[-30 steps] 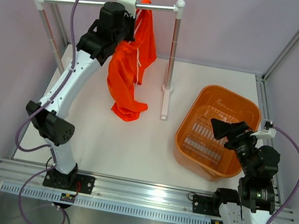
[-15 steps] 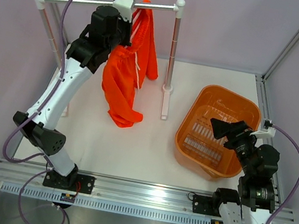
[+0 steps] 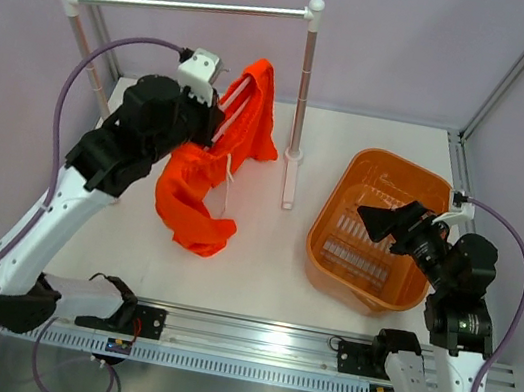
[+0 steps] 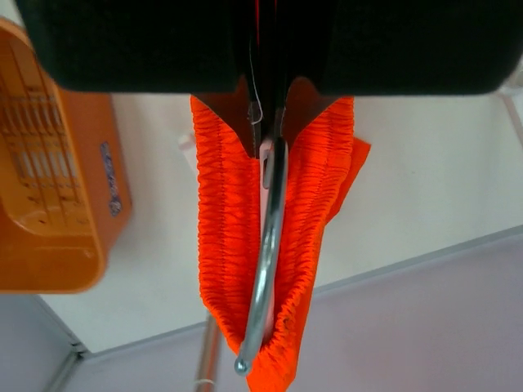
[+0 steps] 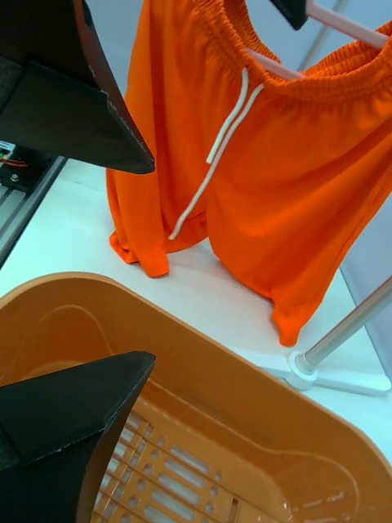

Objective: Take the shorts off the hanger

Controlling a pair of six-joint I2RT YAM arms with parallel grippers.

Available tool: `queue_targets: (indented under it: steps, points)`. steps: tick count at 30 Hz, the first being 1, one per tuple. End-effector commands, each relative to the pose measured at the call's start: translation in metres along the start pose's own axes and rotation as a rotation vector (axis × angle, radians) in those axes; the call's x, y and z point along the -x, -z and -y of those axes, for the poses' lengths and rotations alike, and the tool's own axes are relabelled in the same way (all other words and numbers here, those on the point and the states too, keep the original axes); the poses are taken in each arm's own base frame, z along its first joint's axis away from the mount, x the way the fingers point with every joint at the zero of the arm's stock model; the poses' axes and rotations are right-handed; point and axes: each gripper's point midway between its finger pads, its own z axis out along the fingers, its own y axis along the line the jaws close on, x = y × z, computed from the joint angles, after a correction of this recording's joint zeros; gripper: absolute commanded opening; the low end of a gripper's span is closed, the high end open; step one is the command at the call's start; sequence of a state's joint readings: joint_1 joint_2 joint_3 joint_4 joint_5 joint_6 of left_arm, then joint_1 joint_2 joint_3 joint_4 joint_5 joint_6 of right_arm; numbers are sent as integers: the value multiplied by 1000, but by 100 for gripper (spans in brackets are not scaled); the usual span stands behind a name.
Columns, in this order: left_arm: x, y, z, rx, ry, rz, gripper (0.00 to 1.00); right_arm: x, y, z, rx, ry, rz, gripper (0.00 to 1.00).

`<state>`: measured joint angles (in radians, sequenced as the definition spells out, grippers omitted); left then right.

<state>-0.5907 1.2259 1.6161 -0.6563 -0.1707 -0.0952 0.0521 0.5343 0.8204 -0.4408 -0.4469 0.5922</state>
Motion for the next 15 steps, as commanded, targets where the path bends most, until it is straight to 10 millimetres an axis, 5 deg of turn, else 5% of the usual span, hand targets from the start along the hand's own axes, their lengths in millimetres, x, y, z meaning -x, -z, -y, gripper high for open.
queue_targets:
  steps: [1, 4, 7, 15]
  points:
    - [0, 33, 32, -107, -9, 55, 0, 6, 9, -27, 95, 36, -19, 99]
    - [-36, 46, 55, -151, -75, -21, 0, 1, 4, -35, 136, 11, -48, 97]
    - [-62, 45, 54, -125, -110, -71, 0, -10, -6, -49, 162, 20, -88, 97]
    - [-92, 45, 49, -114, -124, -111, 0, -58, -47, -91, 122, 82, -220, 95]
